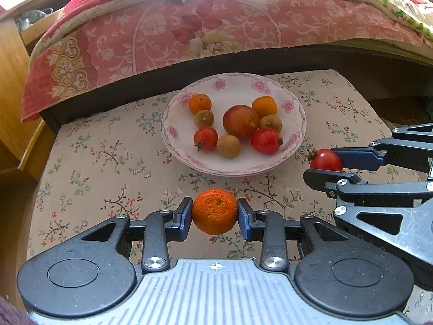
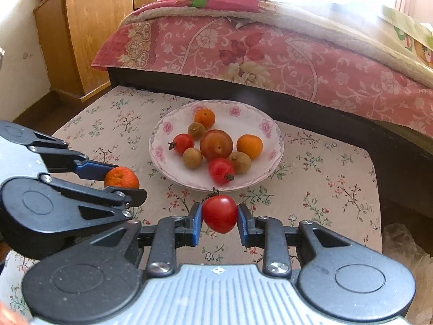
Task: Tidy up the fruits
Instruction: 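Lift and carry tangerine and cherry tomato in both tools toward the plate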
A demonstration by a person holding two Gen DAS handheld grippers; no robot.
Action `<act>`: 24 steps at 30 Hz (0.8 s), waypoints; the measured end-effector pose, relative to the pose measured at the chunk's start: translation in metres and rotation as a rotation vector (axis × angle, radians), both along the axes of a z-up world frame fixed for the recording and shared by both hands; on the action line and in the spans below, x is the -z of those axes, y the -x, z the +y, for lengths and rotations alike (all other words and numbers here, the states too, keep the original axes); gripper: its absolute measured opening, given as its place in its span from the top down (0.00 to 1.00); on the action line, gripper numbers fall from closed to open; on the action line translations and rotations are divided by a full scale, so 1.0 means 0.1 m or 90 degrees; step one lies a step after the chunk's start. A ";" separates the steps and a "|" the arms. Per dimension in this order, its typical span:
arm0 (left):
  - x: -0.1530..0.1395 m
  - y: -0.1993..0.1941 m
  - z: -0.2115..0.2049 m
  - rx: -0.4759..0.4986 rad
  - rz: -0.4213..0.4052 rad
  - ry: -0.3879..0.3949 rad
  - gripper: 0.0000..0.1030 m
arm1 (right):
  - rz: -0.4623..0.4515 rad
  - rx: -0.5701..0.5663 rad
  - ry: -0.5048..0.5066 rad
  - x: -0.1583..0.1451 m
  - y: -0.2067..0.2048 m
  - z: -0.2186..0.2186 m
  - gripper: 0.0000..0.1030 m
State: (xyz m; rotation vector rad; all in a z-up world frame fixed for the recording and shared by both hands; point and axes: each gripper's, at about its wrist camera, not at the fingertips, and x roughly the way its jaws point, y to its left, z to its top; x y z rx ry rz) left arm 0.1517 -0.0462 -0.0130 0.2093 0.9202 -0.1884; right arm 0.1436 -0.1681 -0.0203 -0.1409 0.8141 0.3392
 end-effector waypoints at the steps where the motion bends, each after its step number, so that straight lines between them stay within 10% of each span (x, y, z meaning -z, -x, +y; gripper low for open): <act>1: 0.00 -0.01 0.01 -0.001 0.001 0.002 0.58 | -0.001 0.000 0.000 0.00 -0.01 0.00 0.69; 24: -0.12 -0.32 0.04 -0.020 -0.016 0.032 0.58 | -0.018 0.029 -0.028 -0.10 -0.34 -0.11 0.70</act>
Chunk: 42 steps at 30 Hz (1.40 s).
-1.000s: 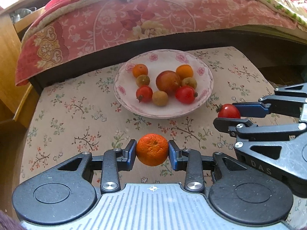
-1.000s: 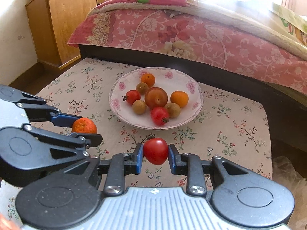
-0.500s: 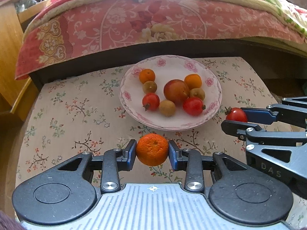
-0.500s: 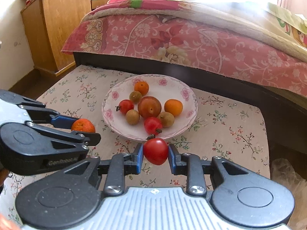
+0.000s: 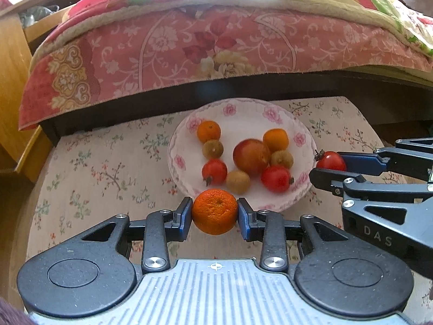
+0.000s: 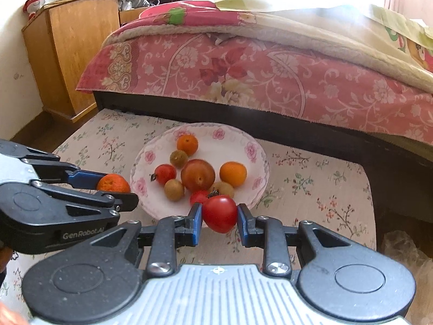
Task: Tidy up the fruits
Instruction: 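Lift and carry tangerine and cherry tomato in both tools toward the plate, then open left tool over plate dropping tangerine while right tool releases cherry tomato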
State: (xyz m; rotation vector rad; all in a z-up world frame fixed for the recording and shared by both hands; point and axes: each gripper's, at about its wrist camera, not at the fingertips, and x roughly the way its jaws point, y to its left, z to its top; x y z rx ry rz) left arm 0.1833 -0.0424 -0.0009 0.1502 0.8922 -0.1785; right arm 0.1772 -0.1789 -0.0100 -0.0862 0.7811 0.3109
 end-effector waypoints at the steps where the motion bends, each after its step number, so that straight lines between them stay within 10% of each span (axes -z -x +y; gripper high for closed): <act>1: 0.00 -0.02 -0.01 0.000 -0.001 -0.001 0.58 | -0.001 0.000 0.001 0.00 -0.02 0.00 0.70; 42: 0.20 -0.59 -0.11 0.004 -0.024 -0.020 0.58 | -0.014 0.005 -0.009 0.23 -0.72 0.07 0.69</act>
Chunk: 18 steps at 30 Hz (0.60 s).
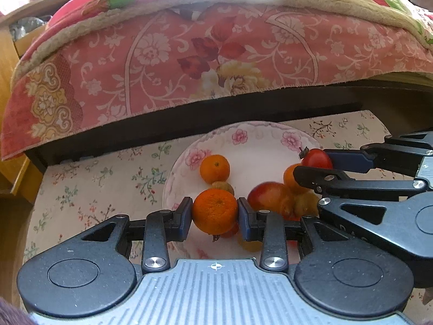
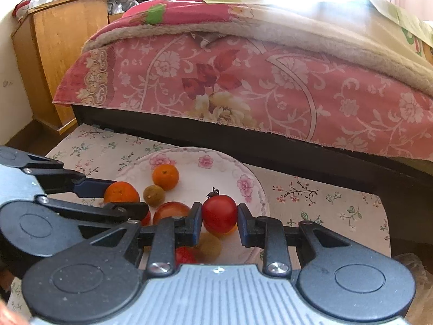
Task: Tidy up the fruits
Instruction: 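Open left tool over plate dropping tangerine while right tool releases cherry tomato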
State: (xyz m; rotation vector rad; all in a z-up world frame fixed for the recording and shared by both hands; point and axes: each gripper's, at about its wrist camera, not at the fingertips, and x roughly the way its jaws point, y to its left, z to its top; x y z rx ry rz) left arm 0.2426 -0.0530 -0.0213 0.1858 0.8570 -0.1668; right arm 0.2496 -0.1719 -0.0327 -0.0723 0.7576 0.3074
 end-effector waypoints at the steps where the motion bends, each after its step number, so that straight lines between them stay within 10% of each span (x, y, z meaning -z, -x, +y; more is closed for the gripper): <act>1: 0.00 -0.02 0.00 0.000 -0.001 0.001 0.58 | 0.000 0.001 -0.003 0.01 -0.02 -0.01 0.69; 18: 0.09 -0.20 -0.02 0.020 -0.021 0.000 0.59 | -0.013 -0.028 -0.020 0.06 -0.27 -0.06 0.69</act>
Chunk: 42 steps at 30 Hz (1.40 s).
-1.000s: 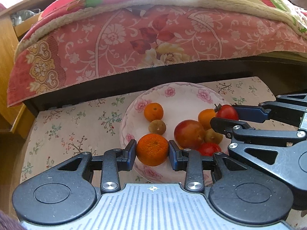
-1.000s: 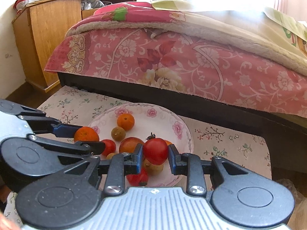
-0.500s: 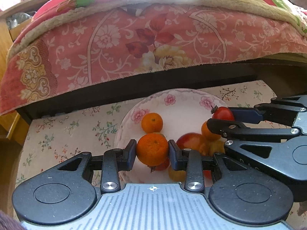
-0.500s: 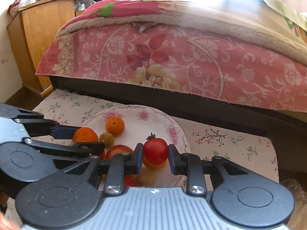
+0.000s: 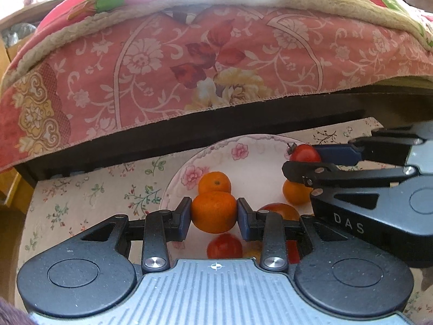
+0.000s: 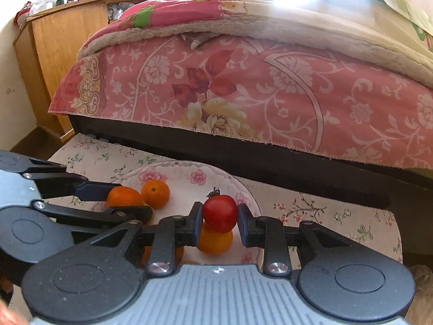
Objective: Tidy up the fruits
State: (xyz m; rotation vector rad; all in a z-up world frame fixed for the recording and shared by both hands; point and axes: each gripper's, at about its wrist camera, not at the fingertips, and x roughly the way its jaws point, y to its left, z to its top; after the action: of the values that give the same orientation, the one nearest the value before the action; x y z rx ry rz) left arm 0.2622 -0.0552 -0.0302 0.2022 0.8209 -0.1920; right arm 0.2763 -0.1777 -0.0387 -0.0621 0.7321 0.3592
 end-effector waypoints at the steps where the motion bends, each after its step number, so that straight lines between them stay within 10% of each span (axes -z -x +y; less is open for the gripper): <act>1: 0.00 0.00 0.00 0.001 -0.002 -0.002 0.59 | -0.001 -0.004 0.002 0.00 -0.01 0.01 0.69; 42: -0.31 0.39 0.07 -0.027 -0.038 -0.007 0.33 | -0.023 0.032 -0.038 -0.34 0.33 -0.24 0.68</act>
State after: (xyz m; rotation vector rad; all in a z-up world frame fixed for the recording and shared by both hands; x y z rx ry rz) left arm 0.2230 -0.0482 0.0003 0.1997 0.7661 -0.1409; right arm 0.2437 -0.2018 -0.0045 0.0058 0.6861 0.3301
